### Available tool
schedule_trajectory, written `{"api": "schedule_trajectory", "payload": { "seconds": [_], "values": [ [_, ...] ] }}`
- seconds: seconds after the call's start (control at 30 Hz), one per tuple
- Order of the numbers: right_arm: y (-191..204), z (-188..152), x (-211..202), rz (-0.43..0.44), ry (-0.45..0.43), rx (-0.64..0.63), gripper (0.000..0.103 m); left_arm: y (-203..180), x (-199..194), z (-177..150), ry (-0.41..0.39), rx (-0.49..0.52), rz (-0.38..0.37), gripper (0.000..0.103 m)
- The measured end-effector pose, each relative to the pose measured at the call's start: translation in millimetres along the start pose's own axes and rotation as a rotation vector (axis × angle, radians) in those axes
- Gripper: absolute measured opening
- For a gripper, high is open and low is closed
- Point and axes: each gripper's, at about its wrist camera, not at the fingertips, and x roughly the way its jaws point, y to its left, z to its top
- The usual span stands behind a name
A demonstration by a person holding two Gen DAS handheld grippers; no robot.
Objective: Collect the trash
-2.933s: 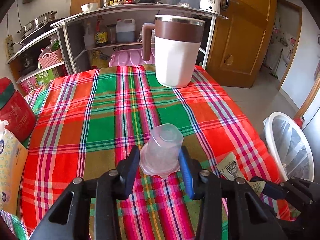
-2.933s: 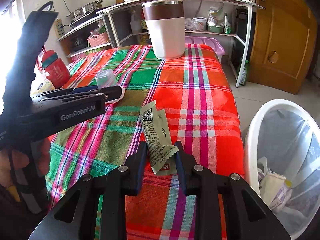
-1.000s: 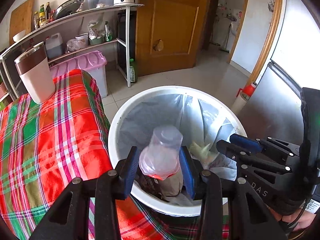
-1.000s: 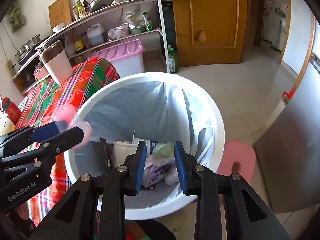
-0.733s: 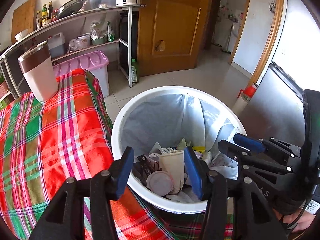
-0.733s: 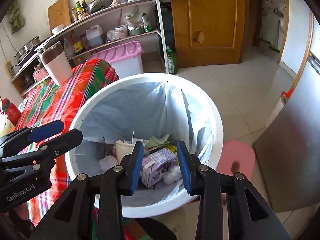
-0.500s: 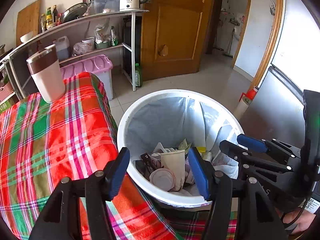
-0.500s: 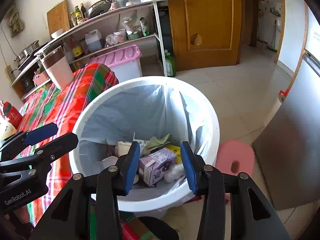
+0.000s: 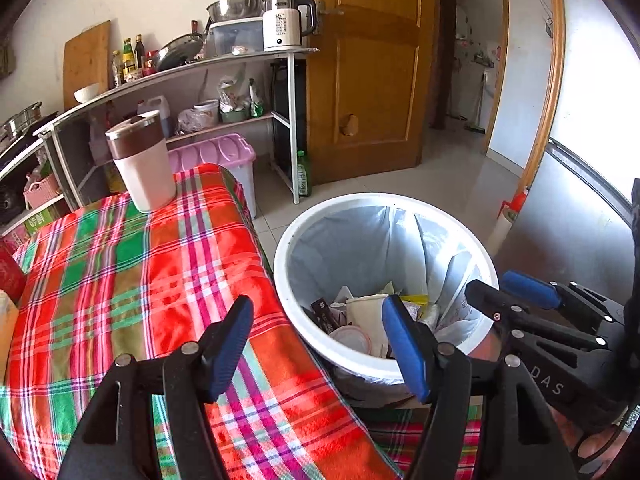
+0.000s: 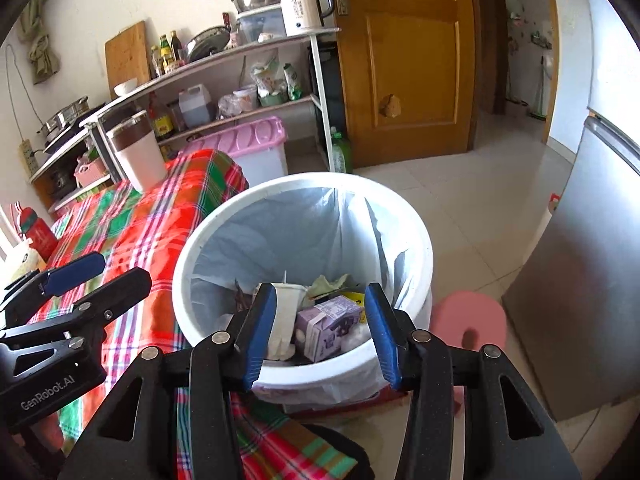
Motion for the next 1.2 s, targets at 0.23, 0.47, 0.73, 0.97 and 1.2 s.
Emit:
{"api": "schedule_trajectory", "payload": {
  "seconds": [0.23, 0.47, 0.73, 0.97, 1.2],
  "values": [
    [6.1, -11.7, -23.9, -0.005, -0.056, 0.0, 0.047, 1.1, -23.3, -6.5, -0.053, -0.009, 0.013, 0.069],
    [9.8, -20.4, -43.3, -0.022, -0.102, -0.004, 0.047, -3.0, -38.3, -14.9, -0.074, -0.037, 0.018, 0.069],
    [5.7, -25.3, -55.7, -0.023, -0.132, 0.01, 0.047, -11.2, -46.9, -23.8, -0.081, -0.029, 0.039, 0.069],
    [5.5, -29.3, -59.9, -0.017, -0.136, 0.015, 0.047, -14.2, -50.3, -28.0, -0.084, -0.038, 0.037, 0.069],
    [6.2, -30.8, -61.2, -0.018, -0.141, 0.015, 0.047, -12.6, -51.7, -29.3, -0.085, -0.053, 0.031, 0.069]
  ]
}}
